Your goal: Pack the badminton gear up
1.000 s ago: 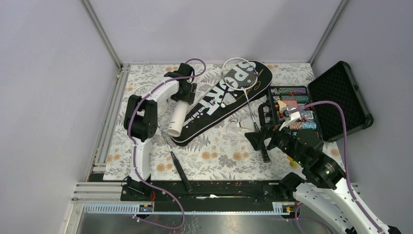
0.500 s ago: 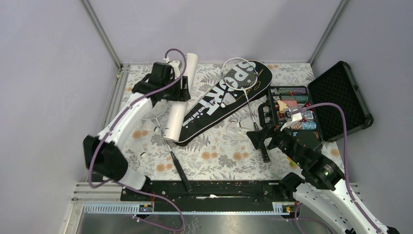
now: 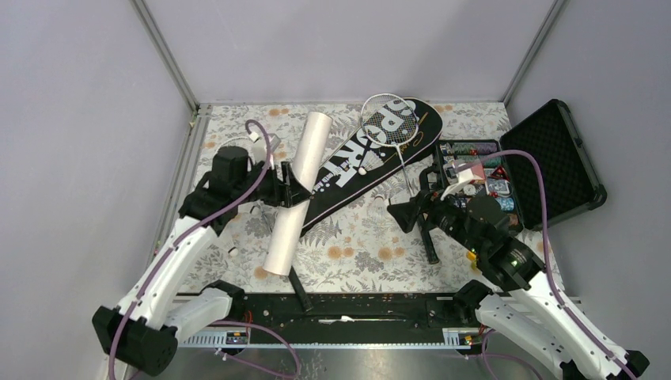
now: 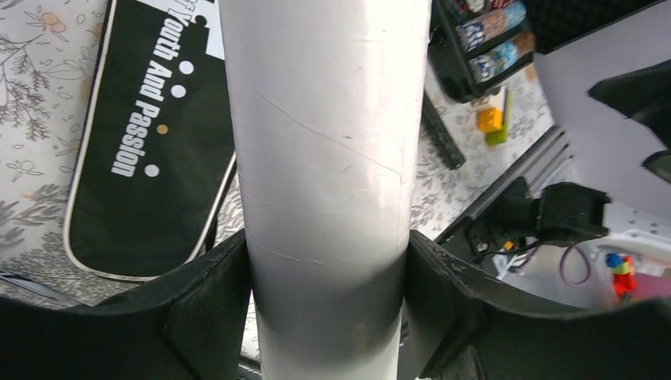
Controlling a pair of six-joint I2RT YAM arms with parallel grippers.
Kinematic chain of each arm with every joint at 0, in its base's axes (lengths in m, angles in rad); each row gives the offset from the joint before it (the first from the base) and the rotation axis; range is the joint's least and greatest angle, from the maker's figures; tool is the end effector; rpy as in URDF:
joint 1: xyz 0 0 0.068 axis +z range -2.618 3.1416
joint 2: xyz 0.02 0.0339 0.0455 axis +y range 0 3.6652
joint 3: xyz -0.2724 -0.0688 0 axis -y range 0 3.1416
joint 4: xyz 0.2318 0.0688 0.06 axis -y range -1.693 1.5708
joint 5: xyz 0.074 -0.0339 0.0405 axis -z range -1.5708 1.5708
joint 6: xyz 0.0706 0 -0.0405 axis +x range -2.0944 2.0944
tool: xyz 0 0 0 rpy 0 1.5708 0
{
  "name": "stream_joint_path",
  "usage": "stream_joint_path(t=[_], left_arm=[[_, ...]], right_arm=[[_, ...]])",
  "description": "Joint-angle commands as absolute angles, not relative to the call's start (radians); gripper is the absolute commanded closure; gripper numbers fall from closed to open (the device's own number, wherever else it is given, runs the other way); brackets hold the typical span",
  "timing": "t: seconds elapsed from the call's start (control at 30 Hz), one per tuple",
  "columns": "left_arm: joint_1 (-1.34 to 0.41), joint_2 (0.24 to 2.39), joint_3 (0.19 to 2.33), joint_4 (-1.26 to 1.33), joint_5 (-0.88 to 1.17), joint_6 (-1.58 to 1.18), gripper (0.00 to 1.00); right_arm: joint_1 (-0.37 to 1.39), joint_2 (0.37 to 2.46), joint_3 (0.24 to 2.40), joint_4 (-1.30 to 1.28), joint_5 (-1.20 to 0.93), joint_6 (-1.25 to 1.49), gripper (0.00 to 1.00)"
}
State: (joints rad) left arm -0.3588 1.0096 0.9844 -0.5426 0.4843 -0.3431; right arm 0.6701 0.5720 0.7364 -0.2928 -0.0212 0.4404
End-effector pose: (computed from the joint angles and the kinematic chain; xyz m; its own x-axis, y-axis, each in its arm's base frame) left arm 0.1976 -0.1092 0.3249 -0.7024 -0.0546 -0.7097 0.4694 0.7141 -0.5194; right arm 0.1191 0.0963 0.3396 -0.3625 0.2565 -0.8960 -0.5338 0.7309 0.4252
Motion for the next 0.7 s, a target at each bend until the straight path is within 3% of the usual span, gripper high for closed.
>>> stream_joint_path(t=[0.0,0.2,0.37,0.67], left_arm=[[-0.354,0.9,0.974,-0.406,0.527,-0.493,0.49],[-0.354,0.814,0.958,-0.385,0.443,-0.611,0.49],[-0.354,0.803,0.976,-0.371,0.383,-0.862,0.49],[-0.35,0.724,0.814,-0.251,0.112,-1.395,0.52]], right_arm=[[0.666,0.637,0.769,-0.133,-0.109,0.365,0.13],[0.675,0.726,0.827,-0.09,-0.175,0.286,0.16],[0.743,0.711,0.658,0.226,-0.17,0.145,0.2],[0.893,0.687,0.531,0.457,-0.13,0.014,0.29]])
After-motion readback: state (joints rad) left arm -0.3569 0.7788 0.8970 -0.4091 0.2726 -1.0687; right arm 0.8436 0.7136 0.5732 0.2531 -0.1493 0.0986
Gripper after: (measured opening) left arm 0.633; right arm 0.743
